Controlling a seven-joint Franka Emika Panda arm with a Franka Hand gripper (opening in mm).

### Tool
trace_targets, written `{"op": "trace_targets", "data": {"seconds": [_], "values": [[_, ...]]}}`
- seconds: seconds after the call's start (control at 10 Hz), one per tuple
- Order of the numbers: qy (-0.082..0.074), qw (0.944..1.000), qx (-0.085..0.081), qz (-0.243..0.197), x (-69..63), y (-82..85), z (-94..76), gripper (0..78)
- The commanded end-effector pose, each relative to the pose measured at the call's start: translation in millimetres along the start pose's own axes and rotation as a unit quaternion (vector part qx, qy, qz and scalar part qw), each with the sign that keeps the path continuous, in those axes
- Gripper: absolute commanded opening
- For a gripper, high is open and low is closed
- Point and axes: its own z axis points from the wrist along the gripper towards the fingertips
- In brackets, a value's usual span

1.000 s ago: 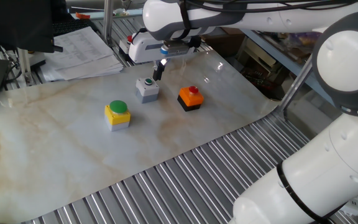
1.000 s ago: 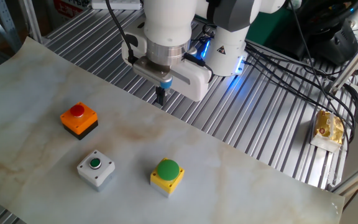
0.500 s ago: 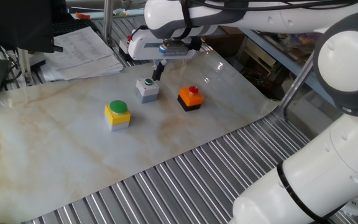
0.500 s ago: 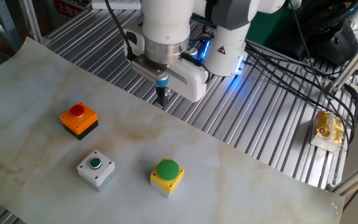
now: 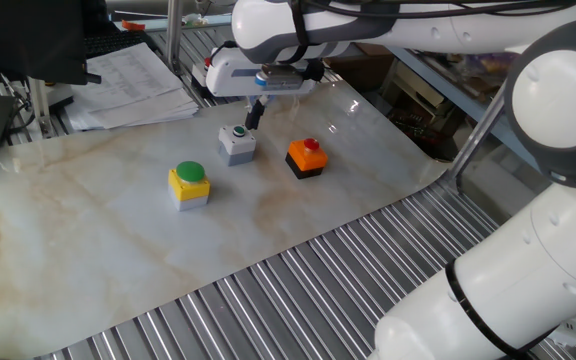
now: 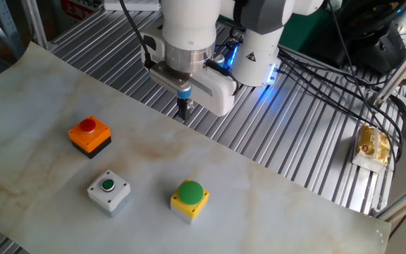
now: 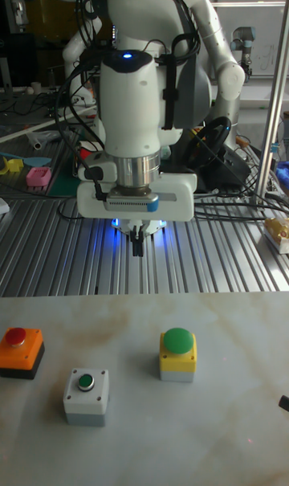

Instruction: Press three buttons from left to right in sequence

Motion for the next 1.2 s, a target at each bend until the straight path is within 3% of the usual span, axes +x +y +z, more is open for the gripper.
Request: {"op": "trace_targets", "data": {"seconds": [0.1,1.2], "values": [[-0.003,1.0,0.0,0.002,-0.8,-0.4,-0.4,0.0],[-0.009,0.9998,-0.002,-0.016,-4.5,-26.6,11.6,0.0]]}}
